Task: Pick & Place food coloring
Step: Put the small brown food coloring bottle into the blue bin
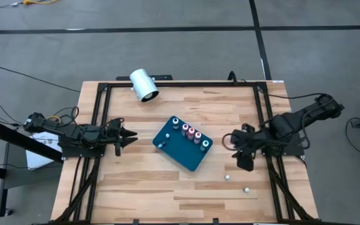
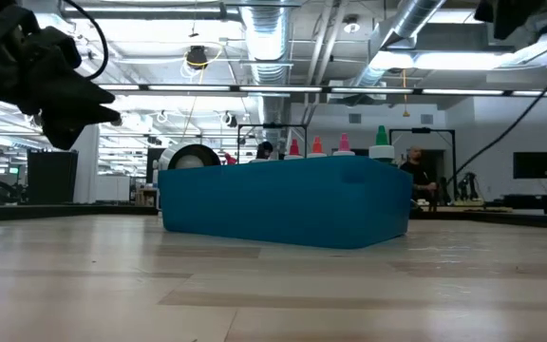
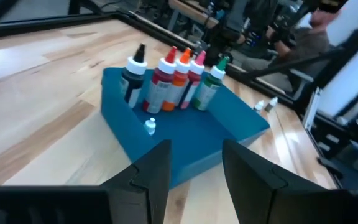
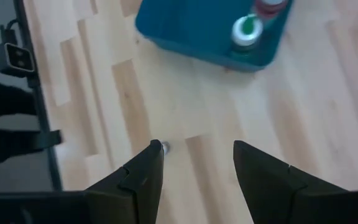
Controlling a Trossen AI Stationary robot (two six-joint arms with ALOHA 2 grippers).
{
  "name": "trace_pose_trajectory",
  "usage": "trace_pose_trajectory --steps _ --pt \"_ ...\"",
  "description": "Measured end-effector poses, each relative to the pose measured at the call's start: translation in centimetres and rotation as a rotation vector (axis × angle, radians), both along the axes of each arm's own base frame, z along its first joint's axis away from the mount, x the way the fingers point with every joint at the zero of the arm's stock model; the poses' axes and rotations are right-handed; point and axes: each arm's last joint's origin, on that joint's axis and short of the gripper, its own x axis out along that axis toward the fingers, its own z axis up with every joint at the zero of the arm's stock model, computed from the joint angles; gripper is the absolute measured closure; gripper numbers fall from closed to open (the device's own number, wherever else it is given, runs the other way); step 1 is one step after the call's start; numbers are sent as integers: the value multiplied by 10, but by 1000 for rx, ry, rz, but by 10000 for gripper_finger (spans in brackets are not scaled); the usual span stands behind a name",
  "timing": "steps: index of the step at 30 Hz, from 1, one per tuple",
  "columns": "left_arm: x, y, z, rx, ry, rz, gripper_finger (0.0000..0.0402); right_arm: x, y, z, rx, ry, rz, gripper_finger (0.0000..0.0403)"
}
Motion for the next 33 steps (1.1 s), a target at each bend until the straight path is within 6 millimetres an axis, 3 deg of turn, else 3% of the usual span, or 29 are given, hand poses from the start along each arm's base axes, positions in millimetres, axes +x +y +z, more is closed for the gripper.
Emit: trace_pose_trajectory --steps 6,11,21,33 --pt "0 0 0 40 6 -29 267 35 22 -4 69 108 19 221" --pt "0 -1 0 64 11 -61 267 55 47 -22 94 217 20 221" --pt "0 -3 -1 63 18 -137 267 61 91 -62 32 359 -11 221" --pt "0 -5 -2 57 21 -198 267 72 102 -95 -60 444 57 221"
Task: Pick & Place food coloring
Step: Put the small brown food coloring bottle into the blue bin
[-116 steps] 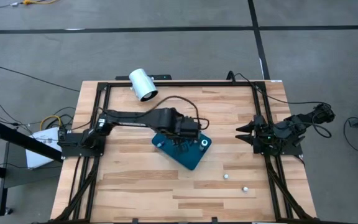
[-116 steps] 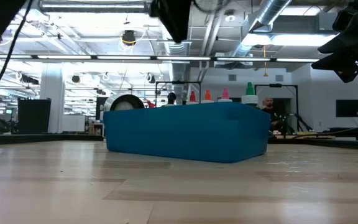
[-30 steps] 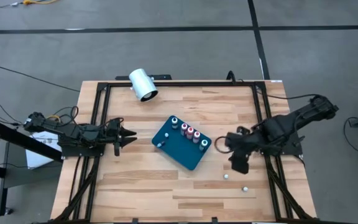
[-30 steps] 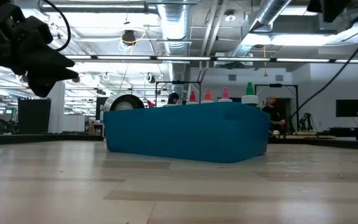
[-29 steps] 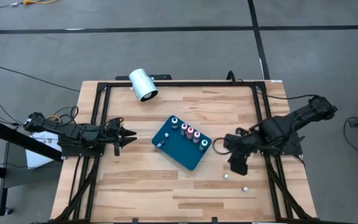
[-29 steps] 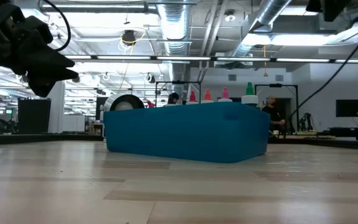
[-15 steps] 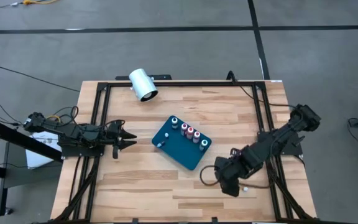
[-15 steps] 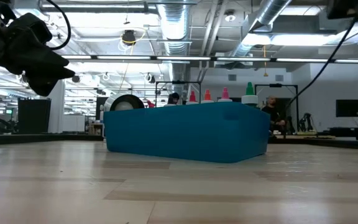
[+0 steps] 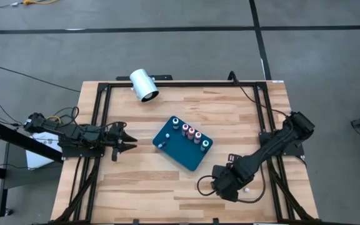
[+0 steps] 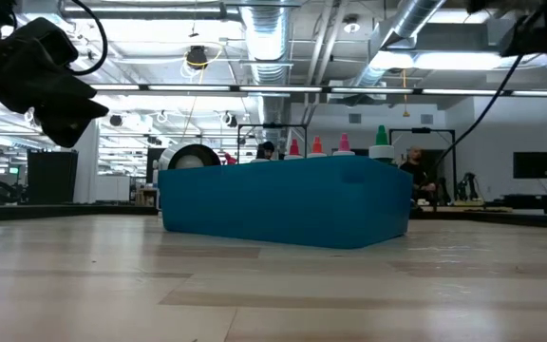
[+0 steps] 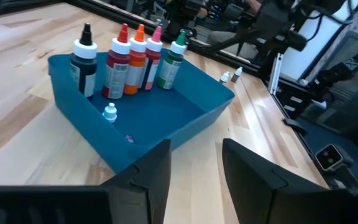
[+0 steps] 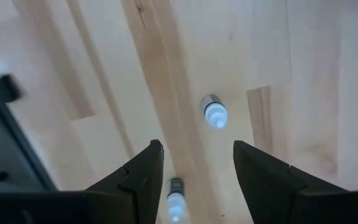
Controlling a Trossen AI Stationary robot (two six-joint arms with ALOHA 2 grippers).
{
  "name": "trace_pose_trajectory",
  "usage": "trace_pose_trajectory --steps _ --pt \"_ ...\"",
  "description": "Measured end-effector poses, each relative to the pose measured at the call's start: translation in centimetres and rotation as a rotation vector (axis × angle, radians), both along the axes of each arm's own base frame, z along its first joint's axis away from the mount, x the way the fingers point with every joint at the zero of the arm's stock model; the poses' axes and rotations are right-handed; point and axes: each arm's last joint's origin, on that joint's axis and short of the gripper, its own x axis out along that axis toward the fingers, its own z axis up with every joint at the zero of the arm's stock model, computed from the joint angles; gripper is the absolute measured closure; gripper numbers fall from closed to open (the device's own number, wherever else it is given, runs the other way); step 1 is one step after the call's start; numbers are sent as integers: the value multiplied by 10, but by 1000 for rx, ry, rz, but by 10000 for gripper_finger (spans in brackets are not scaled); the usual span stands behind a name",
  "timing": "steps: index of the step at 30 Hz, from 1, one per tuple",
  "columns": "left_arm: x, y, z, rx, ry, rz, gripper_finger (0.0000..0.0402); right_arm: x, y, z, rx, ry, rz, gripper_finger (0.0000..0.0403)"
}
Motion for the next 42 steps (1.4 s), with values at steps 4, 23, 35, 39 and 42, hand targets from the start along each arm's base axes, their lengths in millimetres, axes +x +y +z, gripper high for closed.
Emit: trace_pose_trajectory --steps 4,23,35,39,42 --pt "0 -1 0 -4 2 -22 267 3 1 -11 -54 31 31 221" --pt "0 -1 0 -16 2 -41 267 -3 3 -37 -139 -4 -32 221" --pt "0 -1 0 -16 1 -41 267 -3 6 -37 -123 -20 -42 221" --pt "0 -1 0 -16 1 -41 267 -4 8 -37 -113 -16 -37 221" --pt "0 -1 0 -14 1 -41 267 -4 7 -37 -115 -18 -43 221"
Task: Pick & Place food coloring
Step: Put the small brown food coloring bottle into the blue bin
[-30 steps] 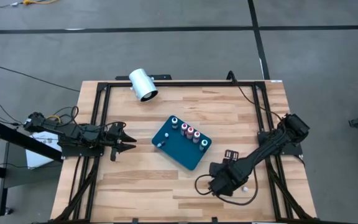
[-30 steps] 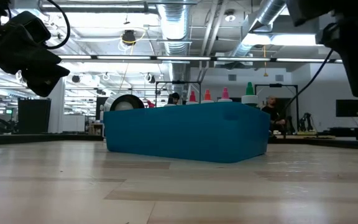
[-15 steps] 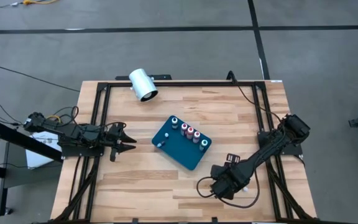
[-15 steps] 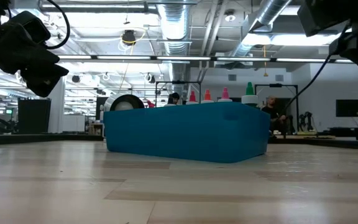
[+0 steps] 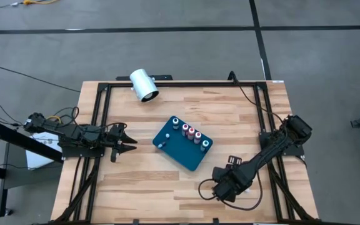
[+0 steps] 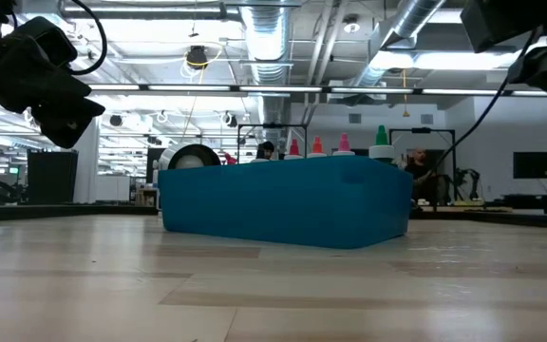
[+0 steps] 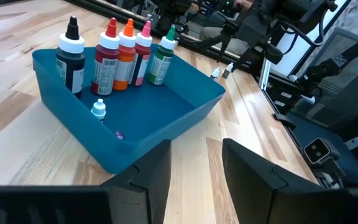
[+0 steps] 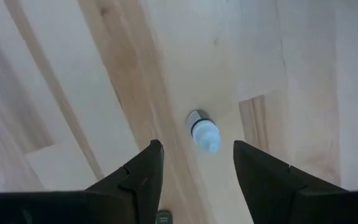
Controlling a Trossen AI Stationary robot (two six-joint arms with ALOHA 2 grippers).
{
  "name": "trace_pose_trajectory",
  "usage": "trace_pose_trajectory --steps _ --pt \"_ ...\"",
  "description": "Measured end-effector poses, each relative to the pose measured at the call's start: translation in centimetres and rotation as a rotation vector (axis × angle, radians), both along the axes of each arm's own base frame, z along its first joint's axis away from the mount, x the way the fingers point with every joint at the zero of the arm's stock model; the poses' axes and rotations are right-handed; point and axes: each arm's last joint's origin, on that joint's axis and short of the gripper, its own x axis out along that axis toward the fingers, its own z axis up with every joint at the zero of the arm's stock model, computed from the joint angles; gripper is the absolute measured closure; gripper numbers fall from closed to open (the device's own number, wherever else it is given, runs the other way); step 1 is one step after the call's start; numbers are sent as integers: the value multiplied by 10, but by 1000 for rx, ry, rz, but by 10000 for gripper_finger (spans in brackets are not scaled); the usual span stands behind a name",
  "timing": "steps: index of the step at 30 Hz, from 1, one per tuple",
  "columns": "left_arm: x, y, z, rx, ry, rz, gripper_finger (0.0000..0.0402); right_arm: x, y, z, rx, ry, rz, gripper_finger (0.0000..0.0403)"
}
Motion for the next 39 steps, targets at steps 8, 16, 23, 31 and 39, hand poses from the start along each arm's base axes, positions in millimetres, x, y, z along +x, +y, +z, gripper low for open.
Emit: trace_pose_trajectory --steps 8,16,23,31,39 --pt "0 0 0 5 -1 -1 267 -4 -3 -15 -8 -16 -73 221" --pt "0 0 0 -2 -1 -2 267 -8 -7 -29 -13 -20 -73 221" --pt "0 0 0 -5 0 -7 267 -8 -10 -36 -9 -32 -80 221" --pt "0 0 0 -6 0 -6 267 -9 -10 -36 -18 -29 -78 228" --pt "0 0 0 -5 0 -6 267 -12 -16 -47 -3 -9 -114 263"
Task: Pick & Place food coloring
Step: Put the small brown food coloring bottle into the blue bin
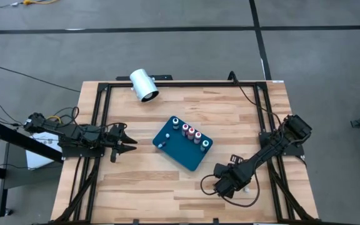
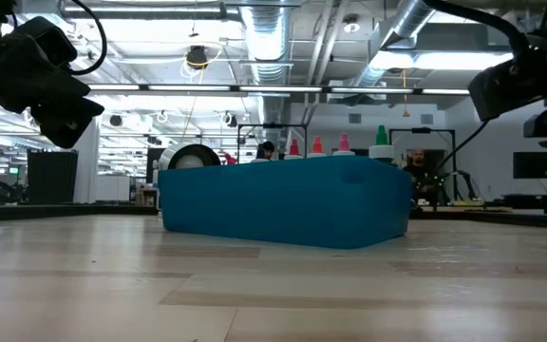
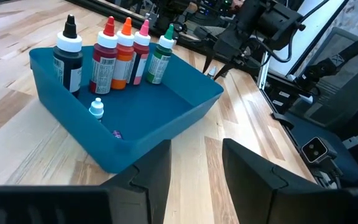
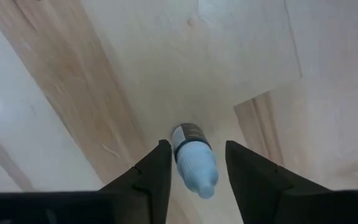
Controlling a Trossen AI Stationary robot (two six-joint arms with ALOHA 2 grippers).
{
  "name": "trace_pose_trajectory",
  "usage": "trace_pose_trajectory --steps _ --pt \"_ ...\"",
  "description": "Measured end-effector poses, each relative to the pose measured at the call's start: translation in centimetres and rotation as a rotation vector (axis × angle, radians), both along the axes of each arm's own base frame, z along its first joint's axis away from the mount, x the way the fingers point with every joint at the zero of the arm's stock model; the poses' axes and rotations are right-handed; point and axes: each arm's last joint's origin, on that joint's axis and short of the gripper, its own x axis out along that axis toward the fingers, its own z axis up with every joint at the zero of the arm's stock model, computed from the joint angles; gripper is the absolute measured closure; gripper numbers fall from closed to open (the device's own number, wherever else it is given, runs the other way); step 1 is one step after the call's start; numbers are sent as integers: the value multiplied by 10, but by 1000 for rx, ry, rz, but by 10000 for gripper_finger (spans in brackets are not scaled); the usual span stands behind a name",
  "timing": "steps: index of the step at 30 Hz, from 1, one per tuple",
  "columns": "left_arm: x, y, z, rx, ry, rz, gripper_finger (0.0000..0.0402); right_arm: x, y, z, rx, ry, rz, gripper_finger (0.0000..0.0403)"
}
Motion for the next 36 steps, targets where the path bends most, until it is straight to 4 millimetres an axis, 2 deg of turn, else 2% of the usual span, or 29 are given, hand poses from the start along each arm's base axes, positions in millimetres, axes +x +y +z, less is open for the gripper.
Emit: trace_pose_trajectory --steps 13,26,29,36 --pt "0 0 0 0 1 0 267 2 0 0 13 -6 2 327" --pt "0 0 0 0 0 0 267 3 -2 4 49 -7 -7 330" --pt "0 0 0 0 0 0 267 5 -5 16 75 -38 -19 330" --pt "0 0 0 0 0 0 267 12 -21 66 173 -199 -9 331"
